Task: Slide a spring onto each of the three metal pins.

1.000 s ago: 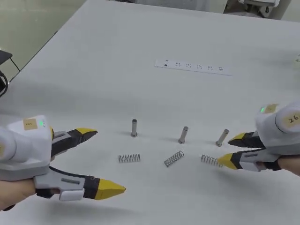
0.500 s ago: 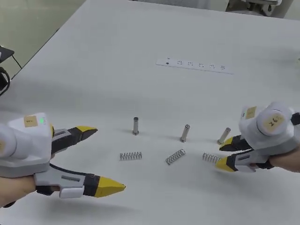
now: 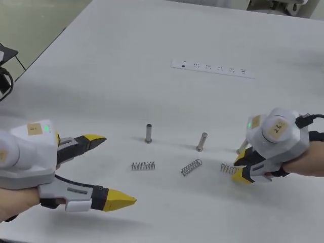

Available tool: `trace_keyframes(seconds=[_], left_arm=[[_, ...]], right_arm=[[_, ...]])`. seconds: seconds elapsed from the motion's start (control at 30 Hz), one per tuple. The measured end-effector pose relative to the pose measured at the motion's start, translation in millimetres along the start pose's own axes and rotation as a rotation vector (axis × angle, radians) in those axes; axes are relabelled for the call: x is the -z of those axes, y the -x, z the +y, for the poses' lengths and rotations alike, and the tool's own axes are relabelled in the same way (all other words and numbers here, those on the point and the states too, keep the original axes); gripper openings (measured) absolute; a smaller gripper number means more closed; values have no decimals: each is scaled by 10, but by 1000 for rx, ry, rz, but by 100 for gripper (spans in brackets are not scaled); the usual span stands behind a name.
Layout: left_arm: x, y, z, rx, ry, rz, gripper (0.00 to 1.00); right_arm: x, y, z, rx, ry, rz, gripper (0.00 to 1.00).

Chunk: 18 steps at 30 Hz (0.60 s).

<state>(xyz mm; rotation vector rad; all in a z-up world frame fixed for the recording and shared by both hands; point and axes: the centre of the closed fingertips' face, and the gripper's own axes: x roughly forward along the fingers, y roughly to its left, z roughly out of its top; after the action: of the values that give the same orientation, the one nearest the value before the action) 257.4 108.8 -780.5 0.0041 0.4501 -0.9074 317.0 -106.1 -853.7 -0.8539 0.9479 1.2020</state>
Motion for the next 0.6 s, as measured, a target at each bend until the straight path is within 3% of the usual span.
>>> trace_keyframes(seconds=[0.3, 0.6], left_arm=[[15, 3, 8, 0, 2, 1, 96], [-11, -16, -13, 7, -4, 2, 96]], right_arm=[[50, -32, 6, -16, 5, 30, 9], [36, 42, 24, -22, -10, 8, 8]])
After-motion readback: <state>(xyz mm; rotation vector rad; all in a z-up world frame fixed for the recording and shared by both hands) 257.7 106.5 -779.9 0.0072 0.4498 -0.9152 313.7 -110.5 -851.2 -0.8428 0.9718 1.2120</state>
